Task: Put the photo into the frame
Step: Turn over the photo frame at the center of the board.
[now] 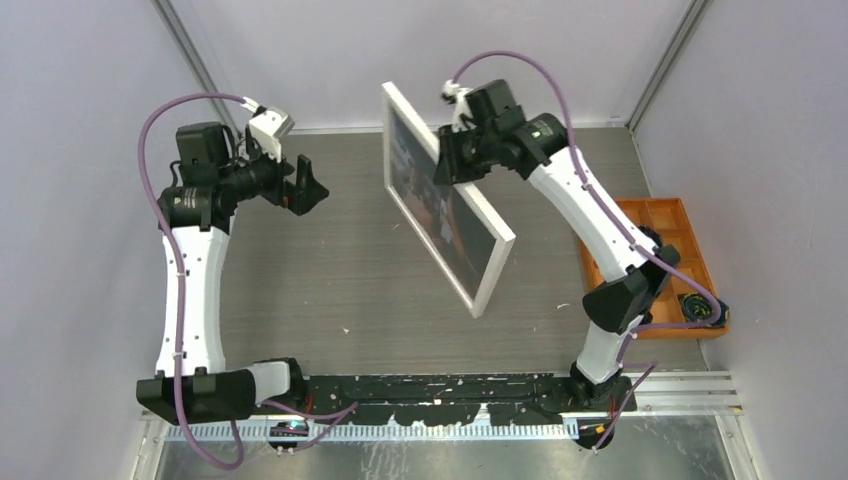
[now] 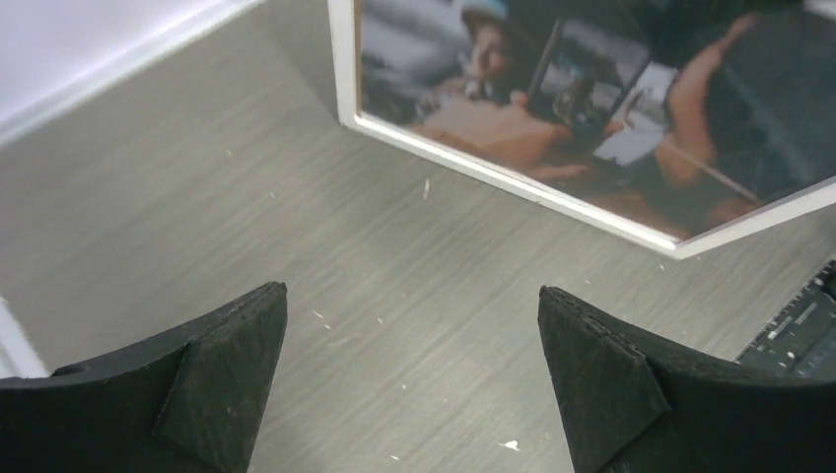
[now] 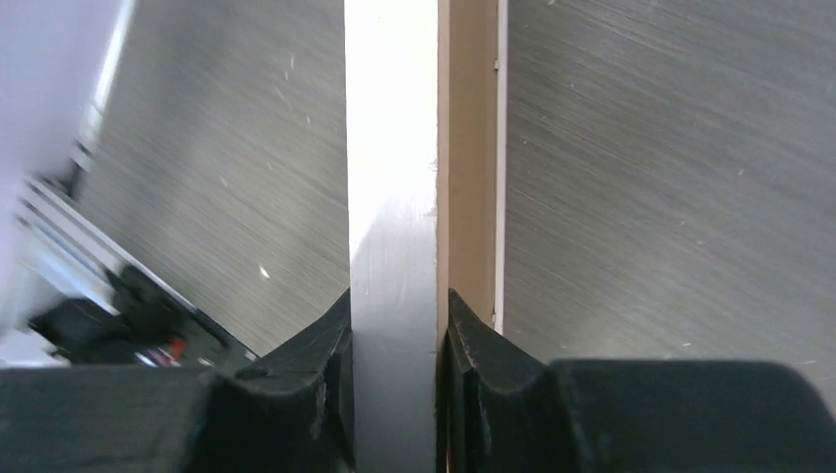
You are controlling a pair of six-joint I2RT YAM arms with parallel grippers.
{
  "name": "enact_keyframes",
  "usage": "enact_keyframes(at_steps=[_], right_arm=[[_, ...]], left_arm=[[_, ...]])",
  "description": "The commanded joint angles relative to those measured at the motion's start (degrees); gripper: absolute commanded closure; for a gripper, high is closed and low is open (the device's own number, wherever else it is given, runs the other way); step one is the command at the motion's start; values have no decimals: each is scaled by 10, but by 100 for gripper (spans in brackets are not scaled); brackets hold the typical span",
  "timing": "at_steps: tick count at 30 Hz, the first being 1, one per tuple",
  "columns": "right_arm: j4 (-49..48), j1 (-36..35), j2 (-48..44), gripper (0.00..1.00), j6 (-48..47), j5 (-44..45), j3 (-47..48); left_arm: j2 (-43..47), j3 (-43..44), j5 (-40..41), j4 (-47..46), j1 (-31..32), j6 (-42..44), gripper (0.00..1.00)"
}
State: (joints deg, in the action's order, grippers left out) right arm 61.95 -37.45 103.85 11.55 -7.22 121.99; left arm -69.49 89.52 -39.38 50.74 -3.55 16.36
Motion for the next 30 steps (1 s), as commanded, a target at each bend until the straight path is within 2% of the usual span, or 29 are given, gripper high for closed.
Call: enact_keyframes(at_steps=[1,3,6,10,16,21,25,30], right_arm=[[-170,95,-49,94,211,-145,-121],[-207,138,-60,89,250,-160,-175],[-227,185,-63,89,263,-194,-220],[-250,205,-92,89,247,-218,-302],[-469,219,-181,89,313,-283,-529],[-632,220,-205,87,351,-300,-663],[-695,220,-201,83,373,-295,-726],[-775,221,-178,82,395,-295,-802]], left_arm=[[3,-48,-54,0,-24,-12,0],[-5,-80,-81,-15,-24,-12,0],[-22,-120,-115,-49,-23,-40,0],[-40,-155,-69,-66,-23,-14,0],[-78,-178,-10,-49,-23,46,0],[-96,-188,25,-37,-23,87,0],[-93,-198,44,-31,-23,91,0],[-79,-226,81,-61,-24,82,0]])
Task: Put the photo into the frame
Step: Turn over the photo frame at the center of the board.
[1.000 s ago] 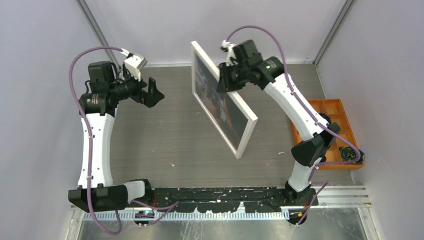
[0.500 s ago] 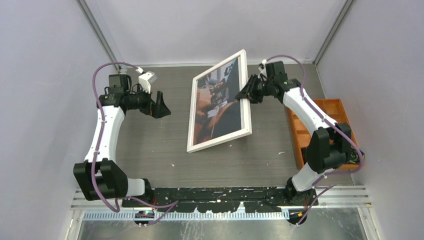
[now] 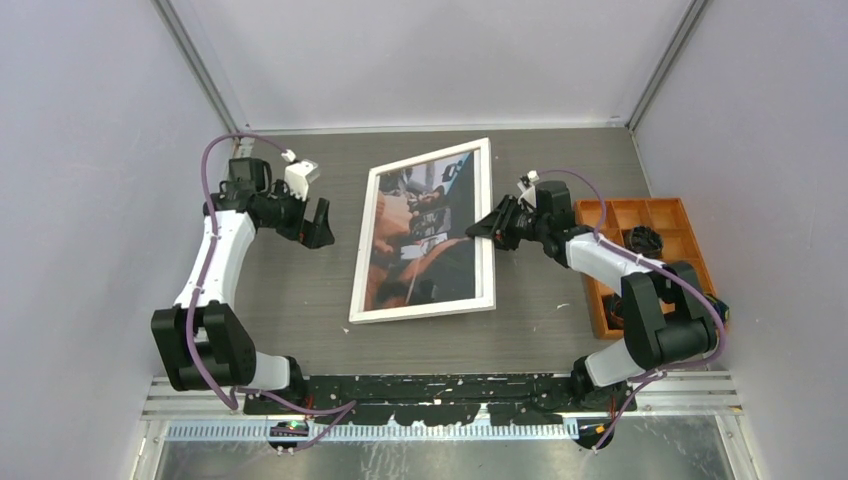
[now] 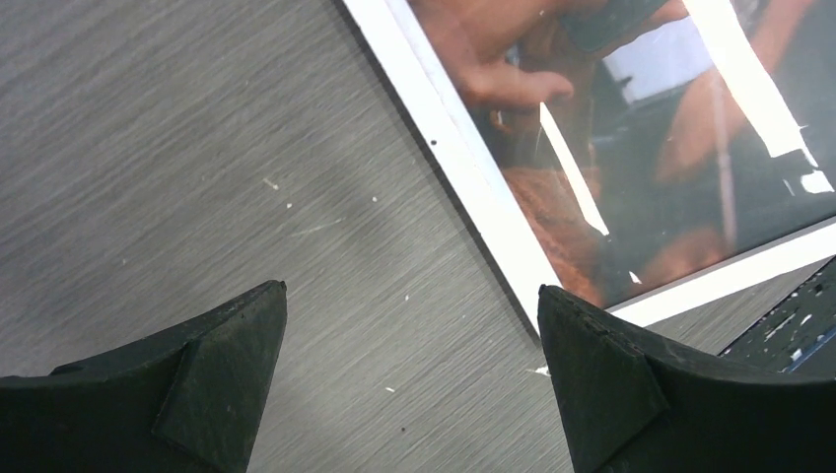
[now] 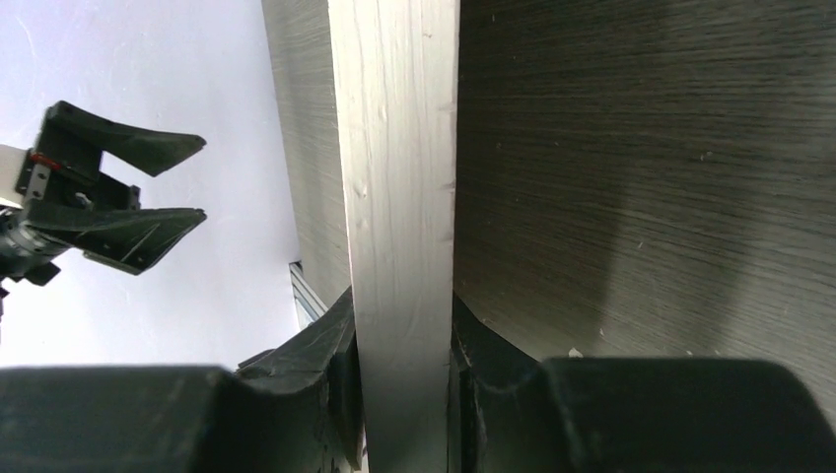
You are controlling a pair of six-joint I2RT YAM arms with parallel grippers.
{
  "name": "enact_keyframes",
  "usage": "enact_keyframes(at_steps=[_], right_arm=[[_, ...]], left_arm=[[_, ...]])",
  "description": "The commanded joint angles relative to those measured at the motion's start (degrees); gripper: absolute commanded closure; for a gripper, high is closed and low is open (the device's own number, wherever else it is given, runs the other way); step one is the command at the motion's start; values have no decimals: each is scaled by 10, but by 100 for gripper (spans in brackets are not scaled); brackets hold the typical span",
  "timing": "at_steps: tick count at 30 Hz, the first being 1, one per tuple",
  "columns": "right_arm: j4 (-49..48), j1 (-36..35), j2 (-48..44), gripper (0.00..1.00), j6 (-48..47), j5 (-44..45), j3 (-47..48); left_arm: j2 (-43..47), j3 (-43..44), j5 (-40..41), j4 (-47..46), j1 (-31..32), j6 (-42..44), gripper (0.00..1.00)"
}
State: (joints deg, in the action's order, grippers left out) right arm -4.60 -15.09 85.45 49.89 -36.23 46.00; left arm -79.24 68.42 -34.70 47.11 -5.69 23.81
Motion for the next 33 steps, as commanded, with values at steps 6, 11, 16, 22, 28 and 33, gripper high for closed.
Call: enact_keyframes(at_steps=[6,11,16,22,28,33], right_arm=[[-133,-3,50,71,-3,-40,-73],[-105,-3,57,64,-33,-38,-72],[-61,-4,82,62,-73,-16,-52],[-29,-5,110,0,-91,13,-42],[124,-4,55,0,-144,113,13],[185,-3,-67,0,-176,298,29]], left_arm=[[12,-14,51,-23,-2,-12,0],[-1,-16,103,-54,-1,-42,0],[-25,-16,115,-57,-2,-54,0],[-17,-30,89,-56,-2,-50,0],[-10,-24,105,-51,-2,-41,0],[6,-47,187,-160,-1,-170,0]])
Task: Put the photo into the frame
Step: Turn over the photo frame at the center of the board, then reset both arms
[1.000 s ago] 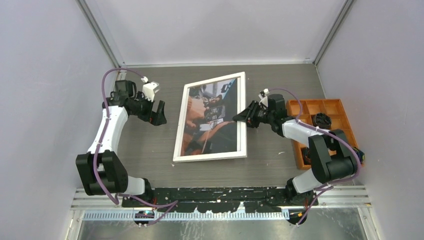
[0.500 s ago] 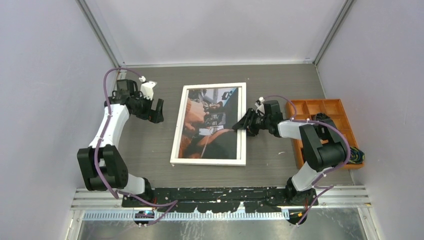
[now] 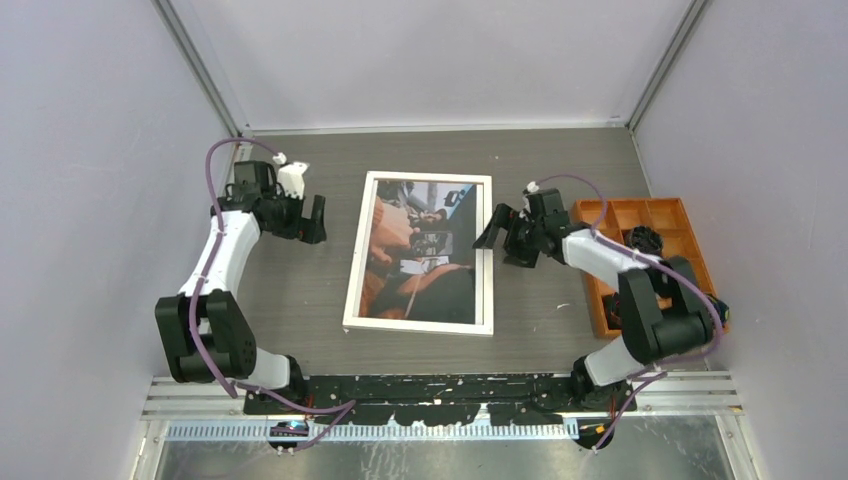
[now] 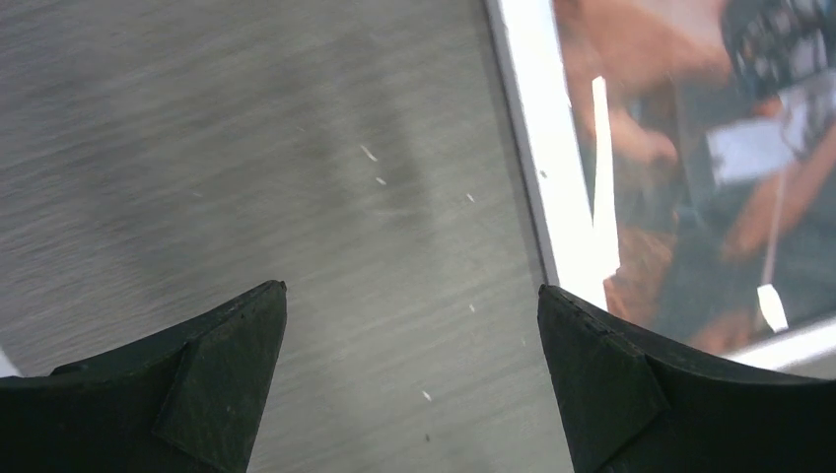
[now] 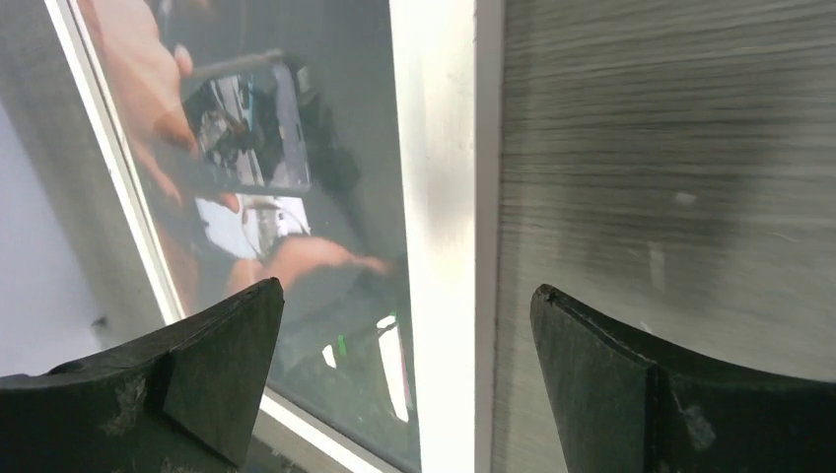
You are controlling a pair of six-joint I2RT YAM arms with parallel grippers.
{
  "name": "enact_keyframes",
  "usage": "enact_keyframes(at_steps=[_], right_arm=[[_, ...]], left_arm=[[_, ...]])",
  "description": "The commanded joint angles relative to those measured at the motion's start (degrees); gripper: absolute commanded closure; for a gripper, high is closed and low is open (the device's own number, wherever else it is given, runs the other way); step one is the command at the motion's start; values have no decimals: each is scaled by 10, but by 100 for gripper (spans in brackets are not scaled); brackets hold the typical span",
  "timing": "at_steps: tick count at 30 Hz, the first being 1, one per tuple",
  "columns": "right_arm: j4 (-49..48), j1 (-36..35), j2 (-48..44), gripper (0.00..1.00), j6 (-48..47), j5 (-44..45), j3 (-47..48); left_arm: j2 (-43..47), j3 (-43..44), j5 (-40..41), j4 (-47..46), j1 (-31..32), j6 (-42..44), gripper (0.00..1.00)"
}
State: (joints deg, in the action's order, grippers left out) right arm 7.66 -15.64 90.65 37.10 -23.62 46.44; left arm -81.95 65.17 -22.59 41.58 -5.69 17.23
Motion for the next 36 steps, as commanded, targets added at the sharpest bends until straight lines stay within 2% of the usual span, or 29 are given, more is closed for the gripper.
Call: enact_keyframes(at_steps=[1,5,9,12,15,18,21,23,26,30,31,33,34,36], right_arm=[[51,4,-150,0,-47,210,13],[6,3,-257,0,-49,436,-30],[-197,4,-321,0,-88,624,-152],[-336,4,-299,0,-199,688,-219],[-323,4,-279,0,-231,725,-214],[-357,8,-272,0,-254,699,-232],[-392,11,-245,0,-258,696,-244],[-425,16,-227,0,-258,688,-256],[-471,30,-203,0,-263,662,-274],[-529,65,-165,0,-261,617,-294],[-547,71,-158,0,-262,612,-298],[-560,83,-145,0,-269,592,-293],[-572,86,-135,0,-276,589,-292],[-616,95,-105,0,-283,580,-296]], left_arm=[[39,-29,82,-151,-1,-125,0],[63,-151,77,-333,-2,-167,0],[63,-260,44,-525,-1,-184,0],[30,-314,37,-655,-1,-192,0],[1,-355,-5,-752,-2,-180,0],[-28,-381,-2,-824,-3,-184,0],[-30,-389,14,-832,-3,-188,0],[-44,-411,16,-891,-3,-190,0],[-42,-405,17,-872,-3,-188,0],[-41,-428,12,-909,-1,-182,0],[-46,-443,19,-930,3,-177,0],[-94,-485,17,-1080,5,-189,0],[-88,-490,18,-1075,4,-190,0],[-58,-471,18,-993,4,-176,0]])
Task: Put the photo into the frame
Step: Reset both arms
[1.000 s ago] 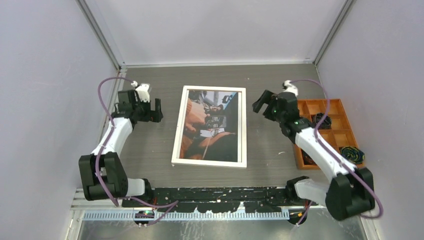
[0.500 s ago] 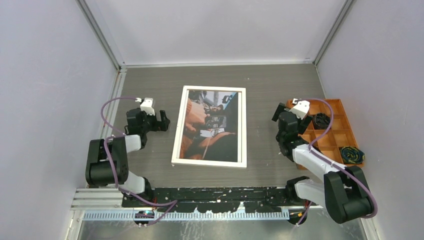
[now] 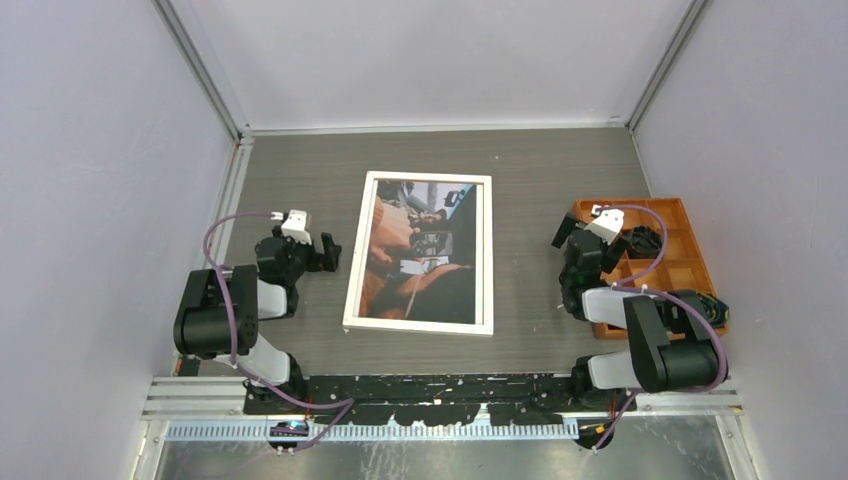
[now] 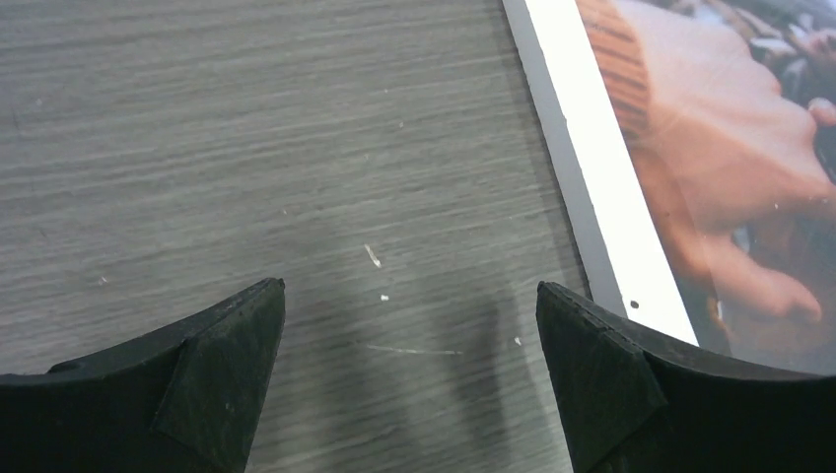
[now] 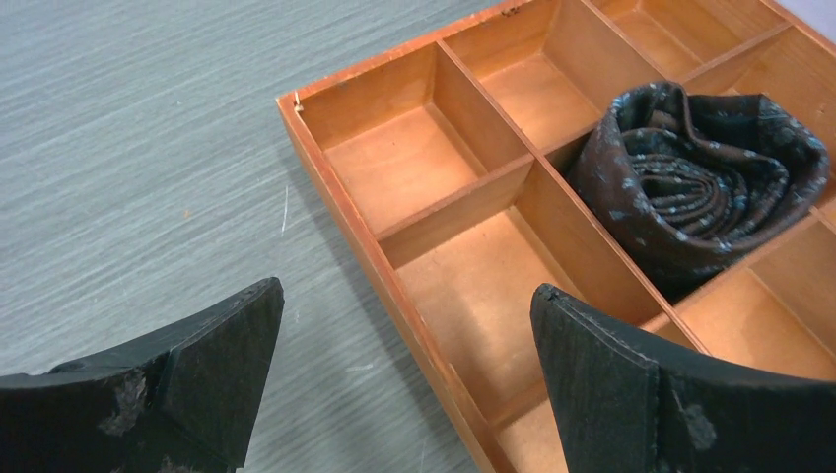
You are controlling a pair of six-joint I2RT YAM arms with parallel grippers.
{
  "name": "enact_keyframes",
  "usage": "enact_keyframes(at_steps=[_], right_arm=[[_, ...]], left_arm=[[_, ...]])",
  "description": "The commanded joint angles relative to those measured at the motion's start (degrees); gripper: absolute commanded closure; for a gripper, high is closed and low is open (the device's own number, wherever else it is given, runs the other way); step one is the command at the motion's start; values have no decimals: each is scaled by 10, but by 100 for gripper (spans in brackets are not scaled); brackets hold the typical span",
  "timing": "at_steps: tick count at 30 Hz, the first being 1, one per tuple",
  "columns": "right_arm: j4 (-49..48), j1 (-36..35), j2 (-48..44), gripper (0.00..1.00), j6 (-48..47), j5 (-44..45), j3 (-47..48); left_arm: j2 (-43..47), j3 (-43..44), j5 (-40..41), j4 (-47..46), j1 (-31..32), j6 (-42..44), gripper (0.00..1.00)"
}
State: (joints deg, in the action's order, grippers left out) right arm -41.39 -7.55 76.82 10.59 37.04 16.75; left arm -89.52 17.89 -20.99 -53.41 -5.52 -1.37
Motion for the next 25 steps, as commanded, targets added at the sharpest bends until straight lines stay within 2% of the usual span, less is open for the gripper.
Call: enact_keyframes(at_steps=[1,4,5,7,9,25], right_arm=[[-148,19,53,0,-17,-32,-1],[-255,27,139,0,-37,-86,-14],[-253,24,141,0,-47,-93,-12],[-156,43,124,0,-16,-99,23],[-133,61,124,0,-4,-119,35],[-152,63,123,0,-6,-121,27]], left_arm=[[8,11,5,-39,2,6,0],[4,21,7,-28,2,0,0],[7,21,8,-25,2,2,0],[-2,19,10,-48,2,-3,0],[1,20,9,-38,2,-1,0],[4,25,32,-26,17,8,0]])
